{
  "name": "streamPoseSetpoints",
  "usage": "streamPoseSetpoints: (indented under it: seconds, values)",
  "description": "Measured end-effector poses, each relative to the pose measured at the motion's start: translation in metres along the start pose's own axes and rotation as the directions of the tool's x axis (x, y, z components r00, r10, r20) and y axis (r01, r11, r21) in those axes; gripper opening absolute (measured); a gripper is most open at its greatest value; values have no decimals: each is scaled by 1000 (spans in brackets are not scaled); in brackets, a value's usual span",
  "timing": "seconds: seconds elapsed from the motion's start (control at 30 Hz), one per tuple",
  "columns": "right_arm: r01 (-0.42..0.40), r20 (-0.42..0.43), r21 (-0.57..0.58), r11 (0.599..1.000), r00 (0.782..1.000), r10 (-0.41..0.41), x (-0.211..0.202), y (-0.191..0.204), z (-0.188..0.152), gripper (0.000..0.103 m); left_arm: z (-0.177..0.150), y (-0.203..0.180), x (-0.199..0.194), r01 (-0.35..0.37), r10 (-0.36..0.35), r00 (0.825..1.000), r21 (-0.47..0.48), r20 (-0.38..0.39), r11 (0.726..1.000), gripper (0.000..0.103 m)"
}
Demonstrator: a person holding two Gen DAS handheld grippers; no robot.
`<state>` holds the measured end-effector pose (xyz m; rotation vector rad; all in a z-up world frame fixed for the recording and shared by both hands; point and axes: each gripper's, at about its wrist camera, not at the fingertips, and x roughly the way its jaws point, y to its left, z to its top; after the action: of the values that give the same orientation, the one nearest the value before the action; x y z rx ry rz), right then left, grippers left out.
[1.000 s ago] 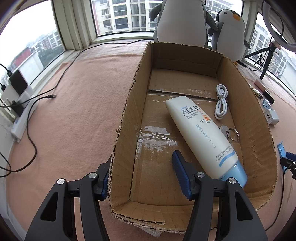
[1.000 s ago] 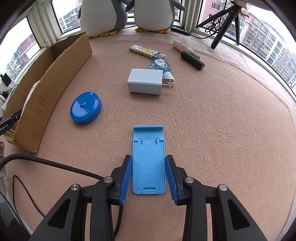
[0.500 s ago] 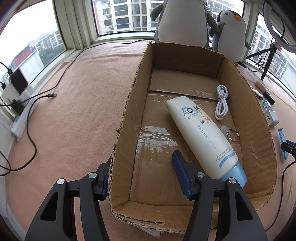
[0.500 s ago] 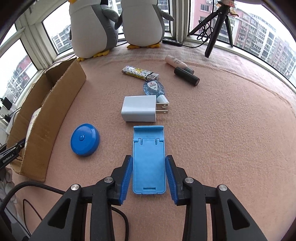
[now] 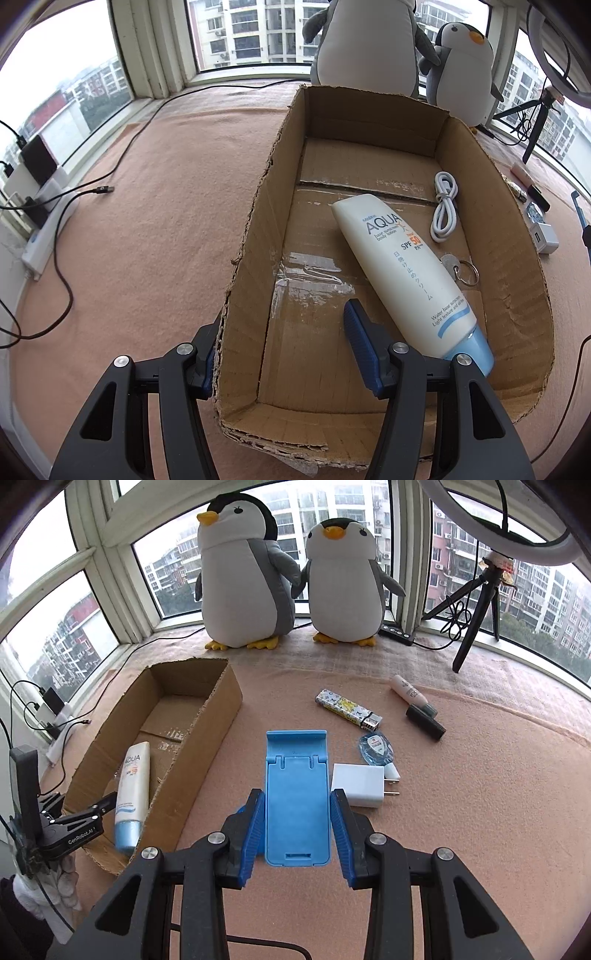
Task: Organize rigid objects
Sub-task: 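Carry the phone stand over the box and open the right gripper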
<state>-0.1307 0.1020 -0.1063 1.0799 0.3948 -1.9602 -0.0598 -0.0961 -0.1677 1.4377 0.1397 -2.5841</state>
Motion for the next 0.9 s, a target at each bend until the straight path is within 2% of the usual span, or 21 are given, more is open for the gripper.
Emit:
streamPoseSetpoints:
  seconds: [0.43, 0.9]
  values:
    - [-123, 12, -100, 987, 992, 125, 13, 68, 26, 33, -1, 0, 0, 0, 0, 1000, -4, 2, 1000, 59]
    - [-191, -6, -134, 972, 981, 192, 28, 103, 33, 33, -1, 1, 0, 0, 0, 1000, -3, 3, 1000, 59]
